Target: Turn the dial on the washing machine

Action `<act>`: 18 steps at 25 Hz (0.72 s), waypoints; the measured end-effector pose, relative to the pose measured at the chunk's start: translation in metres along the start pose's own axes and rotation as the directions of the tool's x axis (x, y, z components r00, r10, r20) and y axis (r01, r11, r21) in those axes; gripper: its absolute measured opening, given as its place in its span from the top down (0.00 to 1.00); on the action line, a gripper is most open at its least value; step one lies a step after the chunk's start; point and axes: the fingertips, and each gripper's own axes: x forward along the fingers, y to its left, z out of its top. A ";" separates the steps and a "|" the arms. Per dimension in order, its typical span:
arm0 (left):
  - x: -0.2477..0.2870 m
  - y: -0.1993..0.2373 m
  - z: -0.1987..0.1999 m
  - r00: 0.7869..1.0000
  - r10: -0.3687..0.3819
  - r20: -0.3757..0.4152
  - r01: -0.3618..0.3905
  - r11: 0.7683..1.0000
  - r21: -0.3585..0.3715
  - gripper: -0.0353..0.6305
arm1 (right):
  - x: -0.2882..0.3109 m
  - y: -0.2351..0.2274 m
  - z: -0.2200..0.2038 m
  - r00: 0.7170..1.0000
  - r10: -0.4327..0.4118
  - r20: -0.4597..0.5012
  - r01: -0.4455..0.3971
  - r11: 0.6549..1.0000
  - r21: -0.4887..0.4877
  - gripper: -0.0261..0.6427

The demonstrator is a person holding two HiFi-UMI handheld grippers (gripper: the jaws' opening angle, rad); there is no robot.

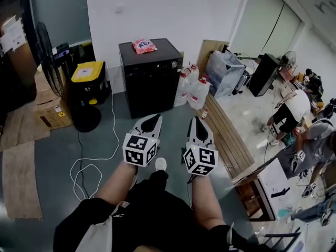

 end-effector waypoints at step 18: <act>0.287 0.097 -0.027 0.999 0.005 -0.048 -0.008 0.997 -0.076 0.94 | 0.261 -0.127 -0.070 0.997 0.033 -0.072 -0.034 0.999 -0.014 0.96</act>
